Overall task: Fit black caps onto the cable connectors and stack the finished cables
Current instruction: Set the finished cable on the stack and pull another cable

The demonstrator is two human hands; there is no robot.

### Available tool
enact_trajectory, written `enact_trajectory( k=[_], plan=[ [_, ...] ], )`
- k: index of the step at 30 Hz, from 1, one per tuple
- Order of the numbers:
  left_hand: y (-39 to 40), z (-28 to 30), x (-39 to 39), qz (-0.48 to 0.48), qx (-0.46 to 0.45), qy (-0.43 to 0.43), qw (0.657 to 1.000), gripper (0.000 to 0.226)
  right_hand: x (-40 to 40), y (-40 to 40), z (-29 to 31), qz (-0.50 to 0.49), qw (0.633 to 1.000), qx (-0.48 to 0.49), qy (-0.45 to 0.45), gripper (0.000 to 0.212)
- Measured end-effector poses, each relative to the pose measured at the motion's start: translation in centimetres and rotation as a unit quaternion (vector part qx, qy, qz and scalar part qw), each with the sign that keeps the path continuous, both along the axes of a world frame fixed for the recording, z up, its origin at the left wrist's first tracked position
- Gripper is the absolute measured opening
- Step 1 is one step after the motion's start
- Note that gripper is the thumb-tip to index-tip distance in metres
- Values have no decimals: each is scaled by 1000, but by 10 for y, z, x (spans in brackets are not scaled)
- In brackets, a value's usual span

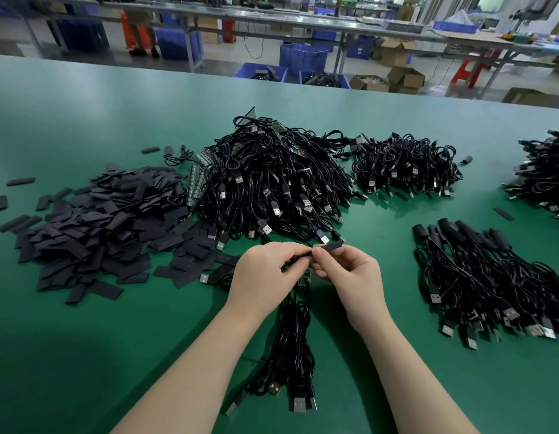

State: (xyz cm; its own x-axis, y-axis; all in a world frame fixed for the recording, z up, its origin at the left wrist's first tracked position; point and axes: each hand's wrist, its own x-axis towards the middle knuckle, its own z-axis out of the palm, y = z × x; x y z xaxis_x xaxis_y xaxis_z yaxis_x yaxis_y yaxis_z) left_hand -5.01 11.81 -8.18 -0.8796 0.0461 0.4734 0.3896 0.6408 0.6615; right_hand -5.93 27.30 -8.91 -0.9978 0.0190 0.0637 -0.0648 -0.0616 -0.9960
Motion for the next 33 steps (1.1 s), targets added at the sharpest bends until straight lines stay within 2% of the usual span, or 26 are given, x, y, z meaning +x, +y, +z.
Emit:
enact_trajectory(
  k=[4, 7, 16, 19, 21, 25, 28, 33],
  plan=[
    [3, 1, 2, 15, -24, 69, 997, 15, -1, -3, -1, -5, 1000, 8, 6, 12],
    [3, -1, 2, 20, -17, 87, 996, 16, 0, -3, -2, 2, 1000, 11, 8, 11],
    [1, -1, 3, 19, 19, 52, 998, 23, 2, -5, 0, 29, 1000, 0, 6, 13],
    [0, 0, 2, 9, 4, 54, 998, 21, 2, -3, 1, 31, 999, 17, 1, 13],
    [-1, 0, 0, 6, -17, 63, 998, 20, 4, -4, 3, 22, 1000, 21, 7, 5],
    [-4, -2, -2, 33, -2, 45, 998, 20, 7, -8, 2, -61, 991, 92, 79, 48],
    [-4, -2, -2, 36, 14, 27, 999, 22, 8, -8, -1, -62, 980, 136, 129, 48],
    [-5, -4, -2, 13, 19, -10, 1000, 28, 7, -9, -5, -51, 980, 158, 107, 47]
  ],
)
